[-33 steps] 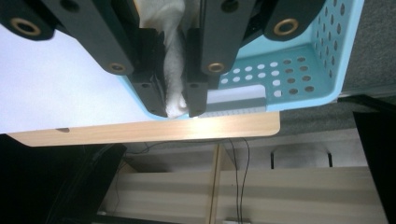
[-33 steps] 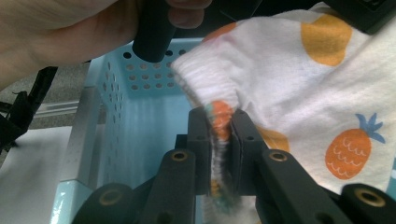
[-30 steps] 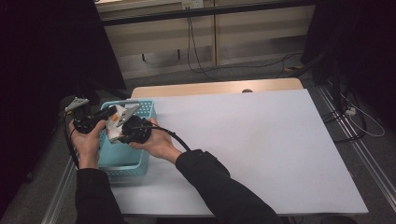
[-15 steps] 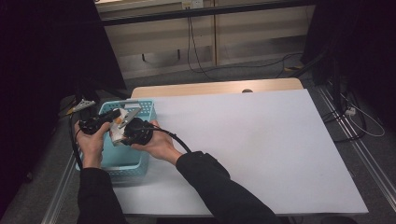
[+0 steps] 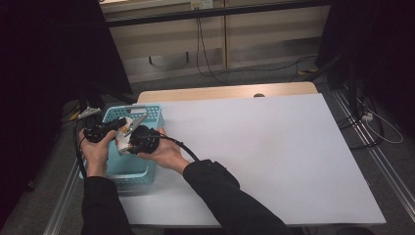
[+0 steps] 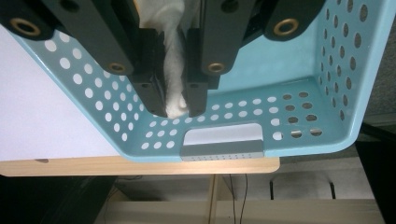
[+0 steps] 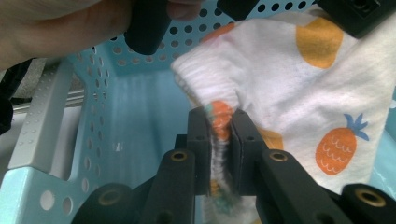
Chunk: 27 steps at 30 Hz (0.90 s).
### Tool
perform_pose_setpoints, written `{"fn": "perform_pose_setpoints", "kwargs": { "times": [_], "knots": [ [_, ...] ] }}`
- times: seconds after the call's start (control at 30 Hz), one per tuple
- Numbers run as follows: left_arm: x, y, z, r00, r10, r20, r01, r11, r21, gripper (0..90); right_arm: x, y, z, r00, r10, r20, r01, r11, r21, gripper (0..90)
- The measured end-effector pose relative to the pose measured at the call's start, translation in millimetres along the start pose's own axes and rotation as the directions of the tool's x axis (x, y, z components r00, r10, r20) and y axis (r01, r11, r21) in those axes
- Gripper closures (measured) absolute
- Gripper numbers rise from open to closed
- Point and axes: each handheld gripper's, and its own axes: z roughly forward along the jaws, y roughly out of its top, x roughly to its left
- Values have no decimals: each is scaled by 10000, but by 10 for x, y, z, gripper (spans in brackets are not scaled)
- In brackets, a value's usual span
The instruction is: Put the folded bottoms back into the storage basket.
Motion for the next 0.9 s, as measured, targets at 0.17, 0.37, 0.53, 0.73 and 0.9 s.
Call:
{"fn": "perform_pose_setpoints", "kwargs": {
  "times": [0.17,0.37,0.53,0.73,0.9],
  "knots": [
    [-3,-3,11,10000,54,-81,-53,10000,80,809,-7,-4,13,10000,-23,0,23,10000,-20,801],
    [-3,-18,36,9998,149,-164,-145,9995,263,808,-7,-15,54,10000,16,0,-16,10000,49,797],
    [10,-31,41,9997,66,-249,-59,9996,269,804,-4,-4,62,10000,-43,-20,43,9999,109,788],
    [7,-52,70,9935,-66,-1137,91,9997,211,448,-13,-4,69,9999,87,-53,-87,10000,2,595],
    [32,-55,47,9942,-100,-1068,111,9999,93,362,-21,-4,55,9997,227,-56,-228,9997,-120,508]
  ]
}}
